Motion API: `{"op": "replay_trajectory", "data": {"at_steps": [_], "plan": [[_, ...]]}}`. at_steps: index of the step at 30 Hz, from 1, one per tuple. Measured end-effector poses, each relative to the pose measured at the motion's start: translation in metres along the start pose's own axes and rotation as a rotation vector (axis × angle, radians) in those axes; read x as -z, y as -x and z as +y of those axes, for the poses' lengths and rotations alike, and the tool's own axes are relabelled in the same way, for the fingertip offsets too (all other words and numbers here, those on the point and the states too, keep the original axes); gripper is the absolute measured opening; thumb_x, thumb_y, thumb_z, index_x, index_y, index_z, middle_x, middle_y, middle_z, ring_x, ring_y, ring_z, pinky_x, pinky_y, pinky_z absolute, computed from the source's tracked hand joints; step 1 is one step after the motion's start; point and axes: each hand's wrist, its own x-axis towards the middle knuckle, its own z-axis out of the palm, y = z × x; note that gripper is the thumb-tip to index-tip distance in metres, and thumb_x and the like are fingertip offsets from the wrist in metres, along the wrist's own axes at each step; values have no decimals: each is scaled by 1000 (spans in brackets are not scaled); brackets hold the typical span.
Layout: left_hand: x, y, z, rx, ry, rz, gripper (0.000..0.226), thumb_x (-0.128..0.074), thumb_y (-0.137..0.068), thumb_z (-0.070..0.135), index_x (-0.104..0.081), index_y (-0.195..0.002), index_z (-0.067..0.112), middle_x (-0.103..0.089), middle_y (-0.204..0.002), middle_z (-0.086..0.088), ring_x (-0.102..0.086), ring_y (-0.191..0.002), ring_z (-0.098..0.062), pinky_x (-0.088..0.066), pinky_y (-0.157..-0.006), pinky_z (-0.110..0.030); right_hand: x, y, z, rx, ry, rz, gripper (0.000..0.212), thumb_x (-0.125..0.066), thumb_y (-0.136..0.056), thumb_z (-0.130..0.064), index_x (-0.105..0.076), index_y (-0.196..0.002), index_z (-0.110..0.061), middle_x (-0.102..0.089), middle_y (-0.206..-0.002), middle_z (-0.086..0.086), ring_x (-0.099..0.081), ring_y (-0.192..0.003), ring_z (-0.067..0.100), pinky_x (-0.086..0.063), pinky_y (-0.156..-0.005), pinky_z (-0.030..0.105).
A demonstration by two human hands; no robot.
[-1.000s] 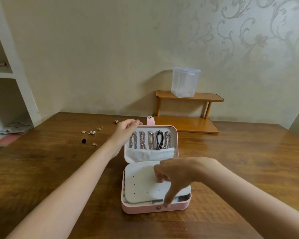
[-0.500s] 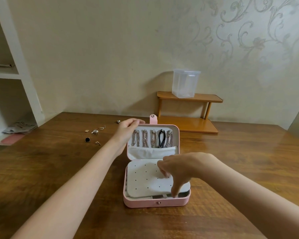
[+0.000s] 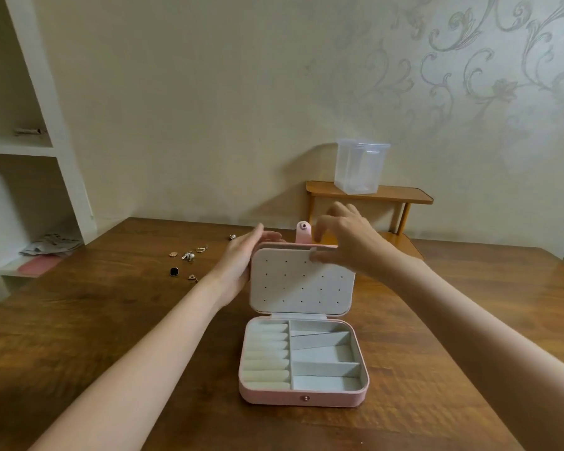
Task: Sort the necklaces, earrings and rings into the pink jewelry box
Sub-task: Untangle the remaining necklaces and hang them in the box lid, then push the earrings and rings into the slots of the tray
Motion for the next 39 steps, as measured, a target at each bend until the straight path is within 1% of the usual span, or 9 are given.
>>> {"op": "replay_trajectory", "data": {"at_steps": [4,10,16,23,26,31,34,37,39], "plan": [[4,4,0,2,18,-54,38,-48,-87,44,-62,-103,13,-68,-99,-5,-61,-90,-14,-45,-78,-25,-13,-3,14,-237,-345,-55,49,-68,-79,-38,-54,-120,-15,-52,-119,1,-49,-109,18,-44,-90,30],[9,6,-2,-12,21,-64,17,-56,-88,23,-64,-101,16,-67,-102,-3,-59,-91,-13,-46,-78,-25,-16,1,20,-262,-737,-145,17,-65,-83,-29,-68,-97,-18,-64,-92,-1,-57,-85,15,-49,-76,25],[14,4,-1,22,-44,-110,26,-63,-79,24,-66,-102,12,-68,-97,-5,-60,-93,-16,-45,-84,-29,-18,-5,22,-237,-740,-117,15,-69,-81,-26,-68,-90,-14,-64,-91,3,-57,-81,14,-47,-71,24],[4,1,-6,-324,-425,14,9,-60,-88,16,-66,-93,11,-65,-85,3,-56,-75,4,-42,-69,-10,-18,-9,29,-74,-373,-99,22,-67,-83,-24,-68,-102,-11,-67,-98,7,-59,-89,20,-48,-81,34],[-5,-1,-3,-408,-519,29,10,-60,-88,17,-65,-93,10,-63,-84,6,-55,-74,1,-40,-65,-6,-15,-10,37,-66,-377,-162,21,-65,-85,-24,-71,-100,-10,-66,-95,15,-56,-81,23,-44,-72,33],[-18,-17,-7,-257,-473,40,14,-55,-91,22,-64,-100,14,-64,-97,0,-57,-93,-13,-44,-73,-20,-12,-18,51,-164,-455,-217,19,-60,-88,-26,-71,-97,-13,-66,-93,11,-54,-77,15,-40,-66,22],[-19,-34,-14,-136,-579,-9,29,-50,-95,18,-56,-123,15,-58,-121,0,-51,-115,-15,-42,-85,-23,-22,-26,66,-268,-484,-210,20,-58,-90,-25,-70,-102,-14,-63,-93,3,-55,-78,11,-42,-65,17],[-16,-48,-23,3,-693,-2,41,-47,-96,13,-44,-137,14,-47,-138,1,-41,-128,-16,-36,-100,-30,-45,-32,82,-391,-469,-212,27,-55,-92,-28,-66,-112,-14,-64,-104,4,-57,-91,16,-47,-78,26],[-16,-56,-34,89,-709,0,35,-47,-96,14,-52,-130,10,-55,-129,-3,-47,-122,-18,-37,-99,-32,-64,-33,85,-435,-426,-228,28,-52,-93,-27,-65,-114,-13,-64,-110,6,-55,-92,16,-44,-78,27]]}}
